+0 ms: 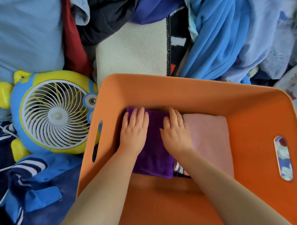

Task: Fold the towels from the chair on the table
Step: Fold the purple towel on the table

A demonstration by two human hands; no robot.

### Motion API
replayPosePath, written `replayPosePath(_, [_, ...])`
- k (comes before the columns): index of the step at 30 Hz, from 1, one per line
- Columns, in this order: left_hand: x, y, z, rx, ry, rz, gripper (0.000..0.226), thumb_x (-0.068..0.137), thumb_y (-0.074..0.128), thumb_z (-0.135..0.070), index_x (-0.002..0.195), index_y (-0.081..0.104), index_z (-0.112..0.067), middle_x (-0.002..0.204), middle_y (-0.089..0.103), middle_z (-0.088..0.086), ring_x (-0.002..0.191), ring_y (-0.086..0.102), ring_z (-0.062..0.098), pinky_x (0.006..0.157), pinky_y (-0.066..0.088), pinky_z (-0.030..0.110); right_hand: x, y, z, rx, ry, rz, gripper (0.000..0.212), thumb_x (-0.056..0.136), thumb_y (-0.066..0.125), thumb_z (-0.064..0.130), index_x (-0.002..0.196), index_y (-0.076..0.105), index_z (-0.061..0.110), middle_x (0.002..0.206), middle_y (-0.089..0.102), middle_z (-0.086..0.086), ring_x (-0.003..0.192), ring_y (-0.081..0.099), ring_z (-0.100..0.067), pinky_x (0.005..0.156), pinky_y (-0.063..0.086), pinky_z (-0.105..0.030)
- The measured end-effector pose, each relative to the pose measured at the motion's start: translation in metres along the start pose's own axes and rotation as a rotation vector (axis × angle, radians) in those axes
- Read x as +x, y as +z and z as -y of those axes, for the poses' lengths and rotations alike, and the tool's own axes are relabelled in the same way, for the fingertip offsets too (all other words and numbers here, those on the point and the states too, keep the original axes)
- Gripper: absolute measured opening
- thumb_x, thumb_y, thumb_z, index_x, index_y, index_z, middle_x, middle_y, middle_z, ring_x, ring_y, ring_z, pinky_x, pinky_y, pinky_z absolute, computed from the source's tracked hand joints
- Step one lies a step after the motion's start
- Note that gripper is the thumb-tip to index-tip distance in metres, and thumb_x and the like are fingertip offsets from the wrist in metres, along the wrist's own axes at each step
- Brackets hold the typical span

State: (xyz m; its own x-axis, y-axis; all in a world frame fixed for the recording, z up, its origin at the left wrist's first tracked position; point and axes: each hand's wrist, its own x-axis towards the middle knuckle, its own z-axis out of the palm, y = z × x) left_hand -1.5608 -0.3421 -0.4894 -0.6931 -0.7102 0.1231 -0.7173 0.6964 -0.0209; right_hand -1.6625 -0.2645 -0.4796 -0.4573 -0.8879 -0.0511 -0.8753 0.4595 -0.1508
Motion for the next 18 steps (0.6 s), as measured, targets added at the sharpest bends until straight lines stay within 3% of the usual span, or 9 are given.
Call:
replayPosePath(2, [-0.004,0.011,0.009,0.07,0.148,0.189,0.049,0.088,0.031,-0.009,0.136,0.041,-0.008,0.147,0.037,0.01,0.139,0.03,0.02,0.114,0.023,0.036,-0.004,0.011,-0.005,-0.049,-0.057,0.207,0.059,0.094,0.041,0.034,0.139,0.026,-0.002,0.153,0.008,-0.021,0.143,0.009,-0.03,0.113,0.019,-0.043])
replayPosePath(3, [-0.005,0.016,0.014,0.021,0.107,0.342,0.052,0.092,0.029,-0.009,0.144,0.023,-0.008,0.154,0.019,0.009,0.144,0.012,0.02,0.117,0.008,0.036,-0.006,0.017,-0.009,-0.046,-0.053,0.284,0.063,0.095,0.034,0.039,0.144,0.014,0.003,0.155,-0.003,-0.015,0.144,-0.003,-0.027,0.116,0.009,-0.042])
replayPosePath(6, [-0.004,0.024,0.022,0.003,0.055,0.47,0.059,0.095,0.03,-0.012,0.147,0.003,-0.012,0.157,-0.001,0.006,0.145,-0.005,0.02,0.117,-0.002,0.035,-0.01,0.031,-0.013,-0.087,-0.053,0.339,0.071,0.094,0.028,0.049,0.146,-0.001,0.01,0.155,-0.015,-0.01,0.143,-0.013,-0.023,0.117,0.0,-0.04])
replayPosePath(12, [0.005,0.012,0.016,-0.014,-0.008,0.61,0.059,0.097,0.03,-0.017,0.147,0.0,-0.015,0.157,-0.006,0.003,0.145,-0.007,0.017,0.117,-0.002,0.036,-0.005,0.032,-0.01,-0.13,-0.043,0.418,0.072,0.094,0.023,0.051,0.145,-0.009,0.012,0.154,-0.019,-0.008,0.142,-0.016,-0.022,0.117,-0.002,-0.037])
replayPosePath(18, [0.015,-0.033,0.003,0.124,0.062,0.627,0.05,0.093,0.035,-0.015,0.142,0.025,-0.011,0.155,0.012,0.01,0.144,0.005,0.025,0.115,0.009,0.045,-0.012,-0.007,-0.014,-0.116,-0.106,0.412,0.063,0.097,0.026,0.041,0.146,0.003,0.008,0.156,-0.008,-0.009,0.144,-0.009,-0.022,0.117,0.002,-0.039])
